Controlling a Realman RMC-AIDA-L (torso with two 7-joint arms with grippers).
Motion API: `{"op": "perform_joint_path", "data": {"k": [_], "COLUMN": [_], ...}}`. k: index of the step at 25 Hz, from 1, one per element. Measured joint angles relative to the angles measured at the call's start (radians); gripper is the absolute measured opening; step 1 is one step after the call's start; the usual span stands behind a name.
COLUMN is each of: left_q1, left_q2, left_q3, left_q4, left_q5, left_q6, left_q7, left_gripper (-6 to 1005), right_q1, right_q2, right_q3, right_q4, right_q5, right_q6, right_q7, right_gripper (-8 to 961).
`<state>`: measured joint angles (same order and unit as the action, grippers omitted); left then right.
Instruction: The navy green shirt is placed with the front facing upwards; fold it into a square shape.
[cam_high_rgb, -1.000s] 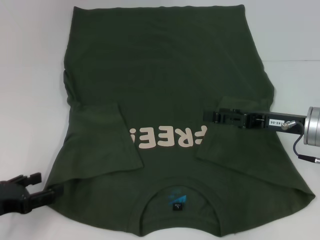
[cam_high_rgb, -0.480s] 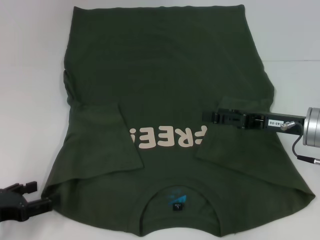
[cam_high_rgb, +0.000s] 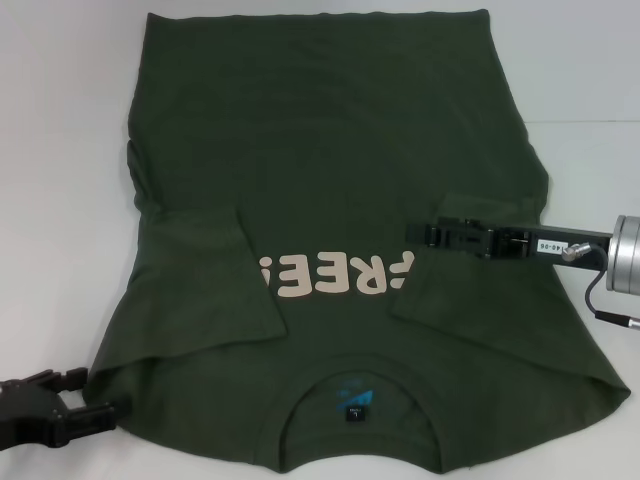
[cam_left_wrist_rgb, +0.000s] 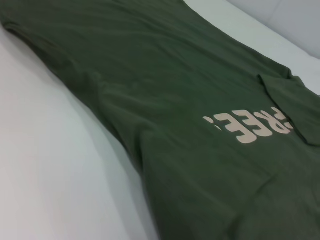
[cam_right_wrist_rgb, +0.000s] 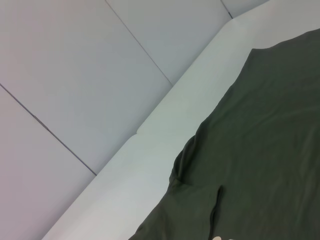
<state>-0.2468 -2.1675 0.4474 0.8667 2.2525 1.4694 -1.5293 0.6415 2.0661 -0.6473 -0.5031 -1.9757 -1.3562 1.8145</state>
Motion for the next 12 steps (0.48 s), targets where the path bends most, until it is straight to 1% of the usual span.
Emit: {"op": "perform_joint_path", "data": {"k": [12], "left_q1": [-0.021], "left_q2": [0.000], "left_q3": [0.057], "left_q4": [-0.007], "left_q5": [0.002], "left_q6": [0.014], "left_q7": [-0.008], "left_gripper": [885], "right_q1": [-0.008], "right_q2": [0.000], "right_q3": [0.000], "right_q4": [-0.002], "right_q5": [0.013], "right_q6": [-0.005], "right_q7": [-0.001], "right_gripper": [944]}}
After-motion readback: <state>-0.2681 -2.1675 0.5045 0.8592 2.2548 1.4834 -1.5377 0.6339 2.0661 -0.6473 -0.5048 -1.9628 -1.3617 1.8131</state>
